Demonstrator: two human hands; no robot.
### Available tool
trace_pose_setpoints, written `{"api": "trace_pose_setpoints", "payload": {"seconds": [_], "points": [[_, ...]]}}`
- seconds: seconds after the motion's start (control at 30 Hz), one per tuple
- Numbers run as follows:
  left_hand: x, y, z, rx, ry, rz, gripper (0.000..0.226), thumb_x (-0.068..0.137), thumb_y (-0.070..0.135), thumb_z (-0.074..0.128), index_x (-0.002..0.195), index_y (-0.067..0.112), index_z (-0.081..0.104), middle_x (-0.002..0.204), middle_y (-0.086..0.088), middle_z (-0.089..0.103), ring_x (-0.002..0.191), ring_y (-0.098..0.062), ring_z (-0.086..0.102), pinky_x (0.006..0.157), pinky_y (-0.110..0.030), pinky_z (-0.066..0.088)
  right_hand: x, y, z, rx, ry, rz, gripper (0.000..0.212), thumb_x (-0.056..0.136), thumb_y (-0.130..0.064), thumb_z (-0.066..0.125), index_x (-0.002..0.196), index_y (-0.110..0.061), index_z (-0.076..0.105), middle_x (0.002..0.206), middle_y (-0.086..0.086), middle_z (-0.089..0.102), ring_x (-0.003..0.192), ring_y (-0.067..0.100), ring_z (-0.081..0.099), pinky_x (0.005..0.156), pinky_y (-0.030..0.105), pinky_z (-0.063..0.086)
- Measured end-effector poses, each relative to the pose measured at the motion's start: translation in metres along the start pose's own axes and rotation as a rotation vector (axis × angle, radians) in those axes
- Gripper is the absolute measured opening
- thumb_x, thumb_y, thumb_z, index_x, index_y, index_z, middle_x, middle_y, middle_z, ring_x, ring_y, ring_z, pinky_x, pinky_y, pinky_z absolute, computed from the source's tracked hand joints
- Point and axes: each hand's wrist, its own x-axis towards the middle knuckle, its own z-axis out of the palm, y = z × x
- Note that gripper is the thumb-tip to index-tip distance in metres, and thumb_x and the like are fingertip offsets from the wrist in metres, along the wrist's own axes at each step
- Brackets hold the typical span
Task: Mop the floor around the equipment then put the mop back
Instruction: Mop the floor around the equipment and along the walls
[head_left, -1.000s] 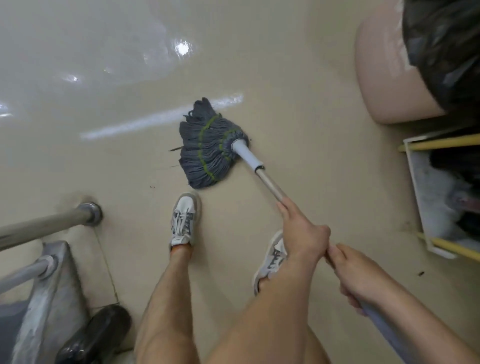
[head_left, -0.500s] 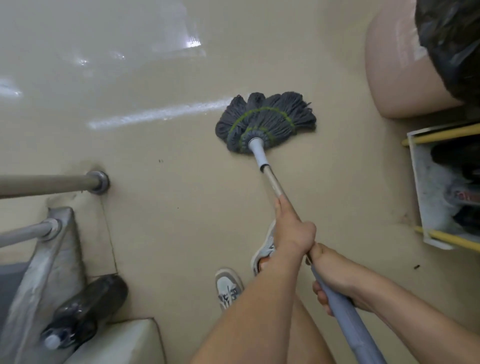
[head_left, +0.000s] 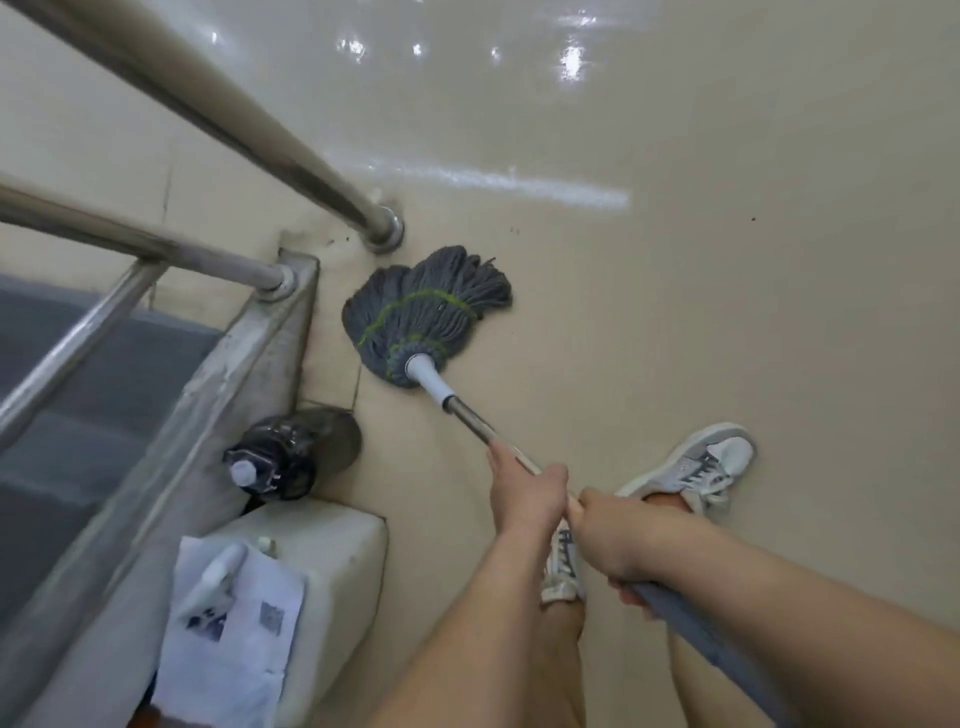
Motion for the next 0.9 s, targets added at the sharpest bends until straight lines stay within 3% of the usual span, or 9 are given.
{"api": "trace_pose_setpoints", "payload": {"seconds": [0.13, 0.2, 0.27, 0.43, 0.57, 0.73, 0.8, 0.9], "points": [[0.01, -0.009, -0.02, 0.049, 0.03, 0.002, 0.072, 0.054, 0.037, 0.055, 0.122, 0.014, 0.049, 0.12, -0.01, 0.061, 0.104, -0.033, 0.063, 0.089, -0.041, 0.054, 0.012, -0.015, 0.006, 0.051, -0.011, -0.034, 0.012, 0.105, -0.02, 0.032, 0.107, -0.025, 0.042, 0.074, -0.001, 0.039, 0.057, 0.014, 0.04, 0.056, 0.022, 0.037], [0.024, -0.005, -0.034, 0.072, 0.049, 0.01, 0.072, 0.053, 0.037, 0.056, 0.12, 0.012, 0.05, 0.118, -0.012, 0.062, 0.103, -0.033, 0.064, 0.088, -0.041, 0.055, 0.025, -0.026, 0.002, 0.036, 0.001, -0.031, 0.029, 0.106, -0.03, 0.028, 0.083, -0.021, 0.043, 0.068, 0.0, 0.039, 0.051, 0.014, 0.036, 0.049, 0.024, 0.035], [0.044, 0.004, -0.051, 0.105, 0.074, 0.02, 0.078, 0.052, 0.037, 0.057, 0.124, 0.01, 0.05, 0.121, -0.014, 0.062, 0.106, -0.034, 0.063, 0.089, -0.04, 0.055, 0.046, -0.04, 0.0, 0.152, 0.058, 0.0, 0.036, 0.103, -0.036, 0.032, 0.072, -0.02, 0.04, 0.062, 0.002, 0.041, 0.046, 0.017, 0.038, 0.042, 0.025, 0.031], [0.078, 0.03, -0.077, 0.164, 0.101, 0.056, 0.078, 0.054, 0.033, 0.059, 0.127, 0.005, 0.051, 0.127, -0.018, 0.058, 0.112, -0.034, 0.06, 0.084, -0.033, 0.051, 0.074, -0.059, -0.009, 0.519, 0.121, 0.002, 0.023, 0.097, -0.025, 0.038, 0.1, -0.015, 0.059, 0.06, 0.013, 0.05, 0.04, 0.023, 0.049, 0.042, 0.022, 0.04], [0.065, 0.041, -0.054, 0.199, -0.008, 0.109, 0.076, 0.066, 0.025, 0.061, 0.141, 0.018, 0.052, 0.147, -0.011, 0.046, 0.126, -0.025, 0.055, 0.106, -0.031, 0.045, 0.057, -0.032, -0.01, 0.628, 0.134, 0.008, 0.028, 0.099, -0.027, 0.038, 0.103, -0.012, 0.062, 0.06, 0.013, 0.049, 0.034, 0.02, 0.045, 0.038, 0.017, 0.036], [0.036, 0.062, -0.014, 0.494, -0.057, 0.312, 0.067, 0.078, 0.021, 0.06, 0.144, 0.022, 0.044, 0.144, -0.016, 0.036, 0.12, -0.031, 0.057, 0.099, -0.031, 0.045, 0.03, 0.004, 0.001, 0.882, 0.181, 0.058, 0.029, 0.103, -0.033, 0.032, 0.105, -0.02, 0.058, 0.058, 0.014, 0.047, 0.03, 0.017, 0.041, 0.036, 0.019, 0.037], [0.02, 0.064, 0.01, 0.606, -0.114, 0.366, 0.068, 0.079, 0.022, 0.058, 0.143, 0.017, 0.035, 0.147, -0.02, 0.029, 0.116, -0.037, 0.057, 0.092, -0.034, 0.045, 0.014, 0.021, 0.012, 0.942, 0.211, 0.093, 0.029, 0.103, -0.033, 0.028, 0.114, -0.027, 0.055, 0.056, 0.013, 0.047, 0.03, 0.017, 0.04, 0.036, 0.019, 0.037], [-0.008, 0.054, 0.047, 0.701, -0.185, 0.402, 0.087, 0.086, 0.023, 0.052, 0.156, 0.009, 0.003, 0.159, -0.022, 0.013, 0.131, -0.038, 0.048, 0.101, -0.037, 0.042, -0.008, 0.047, 0.037, 0.797, 0.305, 0.146, 0.032, 0.103, -0.033, 0.023, 0.127, -0.035, 0.044, 0.058, 0.011, 0.054, 0.03, 0.018, 0.045, 0.036, 0.02, 0.038]]}}
